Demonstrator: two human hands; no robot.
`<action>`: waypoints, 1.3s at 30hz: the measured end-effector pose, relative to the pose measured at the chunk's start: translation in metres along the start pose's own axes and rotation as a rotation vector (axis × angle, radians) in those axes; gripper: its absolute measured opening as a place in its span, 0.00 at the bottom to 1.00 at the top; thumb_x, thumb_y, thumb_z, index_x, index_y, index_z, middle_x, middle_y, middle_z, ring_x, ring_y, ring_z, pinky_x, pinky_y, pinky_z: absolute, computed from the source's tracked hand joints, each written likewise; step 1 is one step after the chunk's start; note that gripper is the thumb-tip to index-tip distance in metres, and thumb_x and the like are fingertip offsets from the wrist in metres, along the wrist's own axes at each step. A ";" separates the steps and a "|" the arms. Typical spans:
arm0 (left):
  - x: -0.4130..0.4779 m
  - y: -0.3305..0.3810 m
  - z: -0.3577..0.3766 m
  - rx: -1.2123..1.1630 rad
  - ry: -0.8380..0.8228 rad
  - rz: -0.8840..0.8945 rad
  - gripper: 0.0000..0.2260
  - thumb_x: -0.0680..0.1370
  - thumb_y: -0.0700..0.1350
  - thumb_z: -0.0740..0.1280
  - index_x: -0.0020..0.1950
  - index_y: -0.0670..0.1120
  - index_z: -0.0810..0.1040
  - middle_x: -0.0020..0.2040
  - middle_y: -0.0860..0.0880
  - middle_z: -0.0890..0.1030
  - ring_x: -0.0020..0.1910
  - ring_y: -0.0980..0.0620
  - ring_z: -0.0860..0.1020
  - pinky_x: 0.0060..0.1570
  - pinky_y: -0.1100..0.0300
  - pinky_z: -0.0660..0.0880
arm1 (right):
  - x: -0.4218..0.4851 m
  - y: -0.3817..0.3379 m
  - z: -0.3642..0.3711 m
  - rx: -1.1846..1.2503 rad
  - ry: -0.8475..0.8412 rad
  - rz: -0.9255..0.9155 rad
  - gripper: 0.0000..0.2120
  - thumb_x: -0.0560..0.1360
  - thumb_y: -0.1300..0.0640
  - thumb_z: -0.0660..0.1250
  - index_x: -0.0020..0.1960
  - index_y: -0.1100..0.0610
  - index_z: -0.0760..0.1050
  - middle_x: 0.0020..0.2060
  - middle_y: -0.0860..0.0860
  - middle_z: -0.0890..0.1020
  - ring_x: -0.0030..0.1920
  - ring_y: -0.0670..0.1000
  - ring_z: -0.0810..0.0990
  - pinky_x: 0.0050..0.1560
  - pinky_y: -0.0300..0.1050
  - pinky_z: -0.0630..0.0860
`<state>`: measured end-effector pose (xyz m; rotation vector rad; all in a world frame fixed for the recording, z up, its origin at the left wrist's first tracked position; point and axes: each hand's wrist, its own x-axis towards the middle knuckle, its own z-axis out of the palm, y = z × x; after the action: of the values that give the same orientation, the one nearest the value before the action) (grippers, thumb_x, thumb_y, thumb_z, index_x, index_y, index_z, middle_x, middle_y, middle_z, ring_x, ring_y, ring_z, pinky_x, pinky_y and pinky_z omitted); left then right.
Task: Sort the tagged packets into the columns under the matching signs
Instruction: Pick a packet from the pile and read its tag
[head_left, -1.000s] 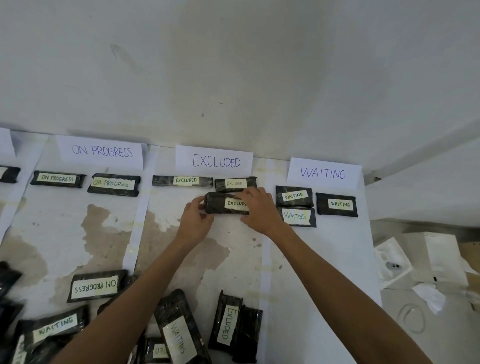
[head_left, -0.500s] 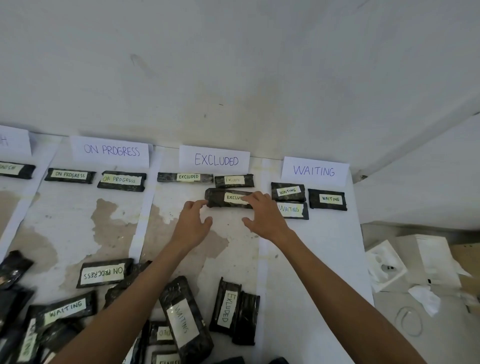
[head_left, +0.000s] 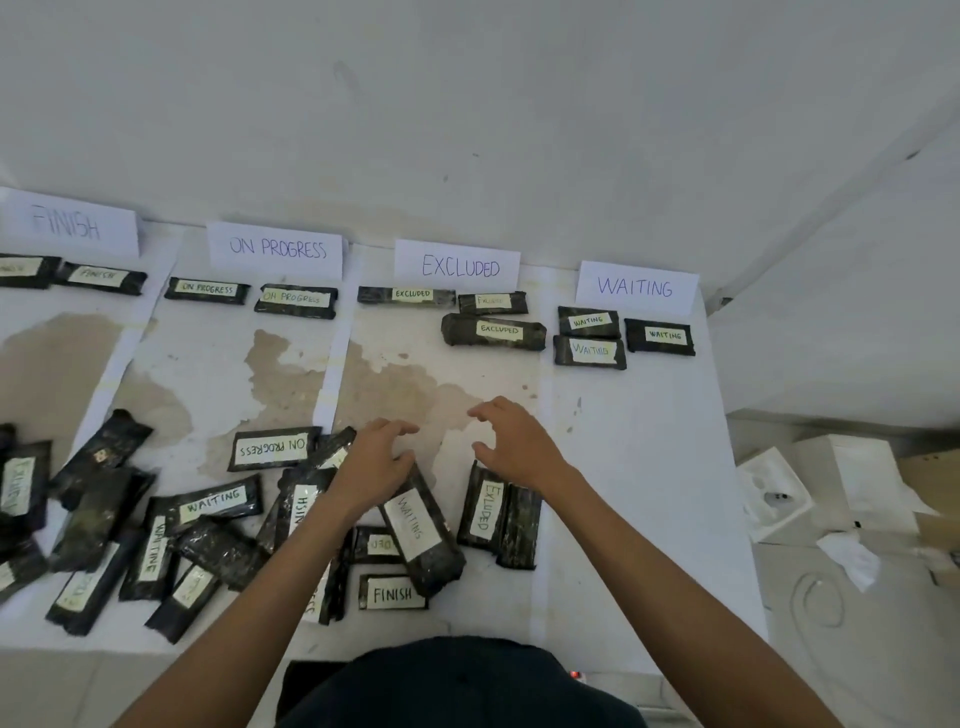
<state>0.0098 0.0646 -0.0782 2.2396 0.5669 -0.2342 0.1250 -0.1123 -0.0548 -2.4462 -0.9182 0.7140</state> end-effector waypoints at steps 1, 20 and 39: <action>-0.006 -0.007 0.002 0.021 -0.007 0.006 0.16 0.77 0.41 0.64 0.64 0.46 0.74 0.63 0.46 0.72 0.62 0.48 0.71 0.61 0.58 0.67 | -0.006 -0.006 0.007 0.009 -0.025 0.016 0.21 0.74 0.56 0.66 0.66 0.55 0.70 0.60 0.53 0.74 0.59 0.54 0.73 0.60 0.52 0.72; -0.032 -0.044 -0.010 0.305 -0.280 0.212 0.35 0.71 0.49 0.69 0.74 0.48 0.59 0.70 0.44 0.65 0.67 0.41 0.65 0.66 0.48 0.65 | -0.050 -0.078 0.101 -0.268 -0.127 0.236 0.40 0.66 0.45 0.72 0.71 0.55 0.57 0.60 0.56 0.70 0.58 0.59 0.71 0.53 0.54 0.73; 0.022 0.072 0.042 0.258 -0.214 0.410 0.31 0.74 0.44 0.67 0.75 0.48 0.58 0.73 0.46 0.60 0.67 0.45 0.66 0.63 0.50 0.70 | -0.065 0.048 -0.018 -0.370 0.077 0.099 0.38 0.65 0.59 0.71 0.72 0.53 0.60 0.65 0.52 0.69 0.61 0.56 0.69 0.61 0.49 0.68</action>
<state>0.0636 -0.0014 -0.0662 2.4787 -0.0450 -0.3444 0.1162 -0.1944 -0.0467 -2.8372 -0.9768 0.5140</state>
